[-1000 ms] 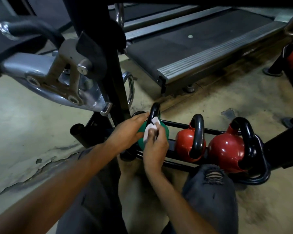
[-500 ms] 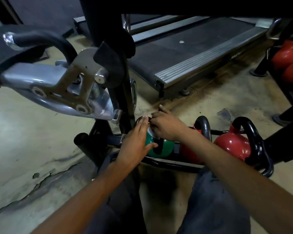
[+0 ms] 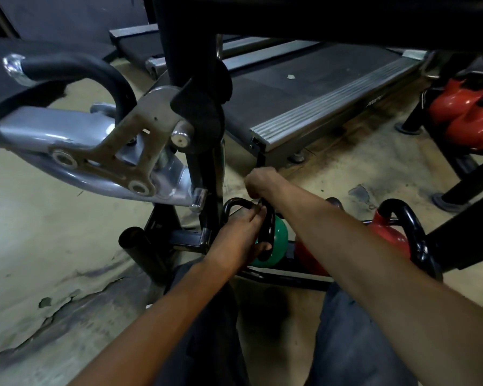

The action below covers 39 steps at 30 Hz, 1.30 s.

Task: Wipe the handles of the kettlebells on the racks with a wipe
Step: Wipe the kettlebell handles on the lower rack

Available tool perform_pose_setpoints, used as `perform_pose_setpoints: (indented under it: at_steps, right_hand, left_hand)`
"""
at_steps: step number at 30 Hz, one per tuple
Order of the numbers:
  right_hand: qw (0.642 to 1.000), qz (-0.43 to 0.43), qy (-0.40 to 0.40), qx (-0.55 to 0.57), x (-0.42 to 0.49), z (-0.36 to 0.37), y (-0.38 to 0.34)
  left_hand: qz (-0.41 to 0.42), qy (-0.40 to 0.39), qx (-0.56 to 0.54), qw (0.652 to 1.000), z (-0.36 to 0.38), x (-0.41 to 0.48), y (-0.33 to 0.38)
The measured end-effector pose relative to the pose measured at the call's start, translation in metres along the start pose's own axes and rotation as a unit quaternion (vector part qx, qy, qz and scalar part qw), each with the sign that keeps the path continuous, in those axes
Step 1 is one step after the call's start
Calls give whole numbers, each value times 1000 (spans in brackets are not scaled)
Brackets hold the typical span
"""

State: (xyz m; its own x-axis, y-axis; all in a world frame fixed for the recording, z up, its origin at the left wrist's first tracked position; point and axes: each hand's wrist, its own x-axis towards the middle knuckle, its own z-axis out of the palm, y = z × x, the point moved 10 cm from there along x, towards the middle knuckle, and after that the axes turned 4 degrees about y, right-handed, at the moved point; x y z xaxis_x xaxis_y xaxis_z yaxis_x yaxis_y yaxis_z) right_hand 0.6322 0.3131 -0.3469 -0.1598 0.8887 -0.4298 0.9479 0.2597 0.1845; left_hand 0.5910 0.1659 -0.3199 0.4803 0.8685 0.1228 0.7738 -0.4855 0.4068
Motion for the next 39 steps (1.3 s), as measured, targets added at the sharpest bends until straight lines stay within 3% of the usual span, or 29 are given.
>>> perform_pose_setpoints:
  at_steps: [3, 6, 8, 10, 13, 16, 20, 23, 25, 27, 29, 31, 33, 35, 36, 39]
  right_hand:
    - [997, 26, -75, -10, 3, 15, -3]
    - [997, 33, -64, 28, -5, 4, 1]
    - [990, 60, -72, 102, -9, 2, 14]
    - [952, 115, -148, 242, -15, 22, 31]
    - [856, 205, -145, 453, -20, 45, 53]
    - [787, 207, -99, 573, -21, 57, 59]
    - [619, 212, -38, 755, -42, 78, 55]
    - [431, 176, -39, 884, -47, 104, 25]
    - [330, 187, -34, 925, -40, 113, 11]
    - [295, 211, -17, 932, -31, 117, 13]
    - [309, 243, 7, 920, -25, 123, 28]
    - [356, 271, 49, 893, -27, 129, 44]
    - [428, 297, 137, 842, -28, 132, 72]
    - [542, 301, 215, 755, -27, 120, 97]
    - [579, 285, 217, 732, -24, 112, 101]
    - [649, 212, 198, 703, -10, 92, 106]
  left_hand:
    - [-7, -12, 8, 1000, 2, 0, -1]
    - [1, -8, 0, 1000, 1, -1, -1]
    - [-1, -8, 2, 1000, 1, 0, -1]
    - [-17, -12, 6, 1000, 3, 0, -2]
    - [-40, -19, 5, 999, 7, 1, -5]
    - [-38, -14, -5, 999, 4, 1, -6]
    - [-30, 5, 0, 1000, 2, 0, -7]
    - [-35, 8, -11, 999, 5, 1, -7]
    - [-37, 9, -11, 999, 4, 1, -8]
    - [-35, 7, -3, 999, 4, 1, -8]
    - [-31, 5, 1, 1000, 3, 0, -7]
    - [-32, 3, 4, 999, 2, 0, -6]
    - [-32, 7, 10, 999, 1, -1, -5]
    - [-34, 12, 17, 999, -1, -2, -3]
    - [-35, 16, 21, 999, -3, -3, -2]
    - [-21, 39, 40, 998, -6, -9, 7]
